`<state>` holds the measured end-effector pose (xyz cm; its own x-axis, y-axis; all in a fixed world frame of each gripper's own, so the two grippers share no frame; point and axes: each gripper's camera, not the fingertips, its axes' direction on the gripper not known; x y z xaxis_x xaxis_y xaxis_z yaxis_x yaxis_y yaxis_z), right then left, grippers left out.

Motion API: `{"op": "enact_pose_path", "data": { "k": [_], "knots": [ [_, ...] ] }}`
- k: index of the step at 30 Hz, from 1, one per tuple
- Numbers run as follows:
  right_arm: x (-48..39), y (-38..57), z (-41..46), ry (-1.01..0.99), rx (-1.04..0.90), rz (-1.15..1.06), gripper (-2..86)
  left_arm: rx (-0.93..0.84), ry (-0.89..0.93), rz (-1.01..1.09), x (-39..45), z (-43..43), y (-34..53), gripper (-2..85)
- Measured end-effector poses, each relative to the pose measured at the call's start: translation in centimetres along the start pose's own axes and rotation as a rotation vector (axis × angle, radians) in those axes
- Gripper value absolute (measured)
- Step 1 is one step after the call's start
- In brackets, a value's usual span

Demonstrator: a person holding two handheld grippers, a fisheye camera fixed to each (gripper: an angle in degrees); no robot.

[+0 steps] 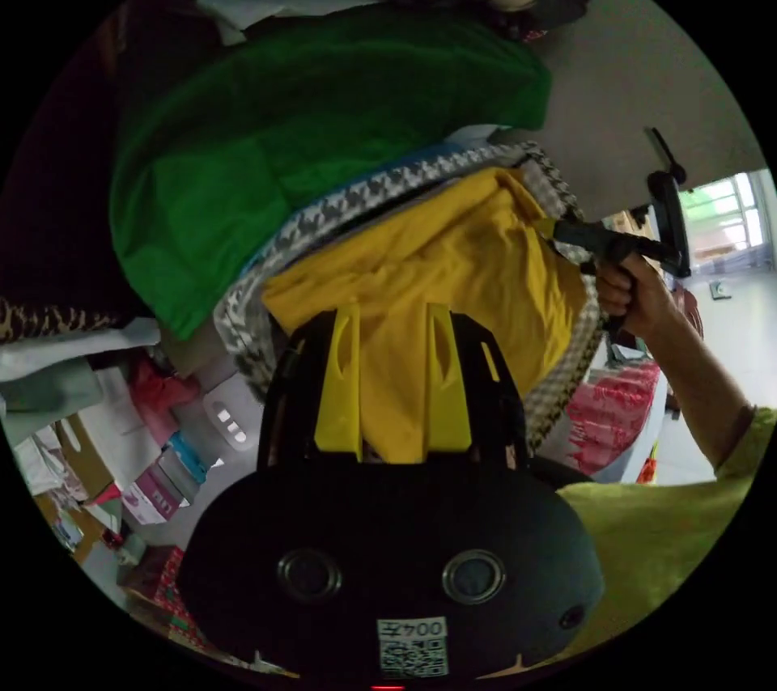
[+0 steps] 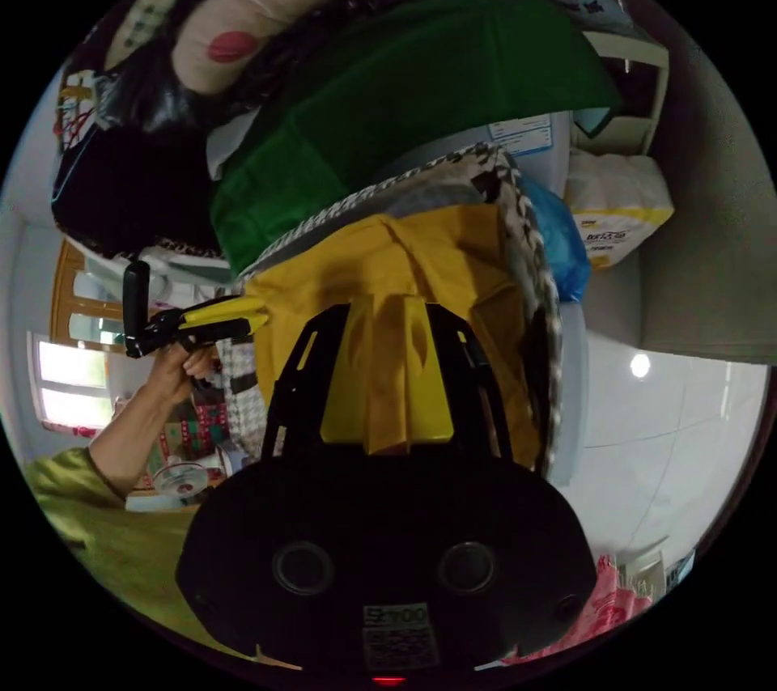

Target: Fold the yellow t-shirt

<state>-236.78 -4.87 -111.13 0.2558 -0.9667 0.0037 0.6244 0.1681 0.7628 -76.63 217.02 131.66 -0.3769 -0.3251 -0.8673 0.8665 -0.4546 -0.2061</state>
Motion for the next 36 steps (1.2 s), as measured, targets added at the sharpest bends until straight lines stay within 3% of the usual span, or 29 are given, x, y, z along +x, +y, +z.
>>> {"op": "enact_pose_path", "data": {
  "k": [4,9,16,22,28,32,36],
  "knots": [
    [0.3,-4.4,1.3,0.107,-0.014,0.047,7.0,-0.041,0.006,-0.095,-1.8,1.7,-1.6,11.7],
    [0.5,-6.5,1.7,0.104,-0.049,0.056,6.7,0.02,-0.004,-0.1,-1.5,0.1,-0.6,11.3],
    [-3.3,-3.5,-2.7,0.092,0.112,-0.025,5.8,0.086,0.026,-0.095,-3.7,-2.7,1.8,10.2],
    [-4.1,-4.3,1.9,0.158,-0.086,-0.042,6.4,-0.066,-0.07,-0.134,-5.4,2.0,-0.4,9.9],
    [-6.0,0.0,-6.4,0.16,0.02,-0.107,7.4,0.021,-0.004,-0.104,-5.7,-2.0,1.9,9.7],
    [-2.6,6.4,-13.7,0.148,0.1,-0.029,7.8,0.17,0.03,-0.107,-7.3,-7.3,8.9,10.1],
    [-0.1,9.8,-15.5,0.182,0.053,0.032,8.6,0.127,0.051,-0.248,-10.6,-6.6,14.7,13.0]
  ]
}}
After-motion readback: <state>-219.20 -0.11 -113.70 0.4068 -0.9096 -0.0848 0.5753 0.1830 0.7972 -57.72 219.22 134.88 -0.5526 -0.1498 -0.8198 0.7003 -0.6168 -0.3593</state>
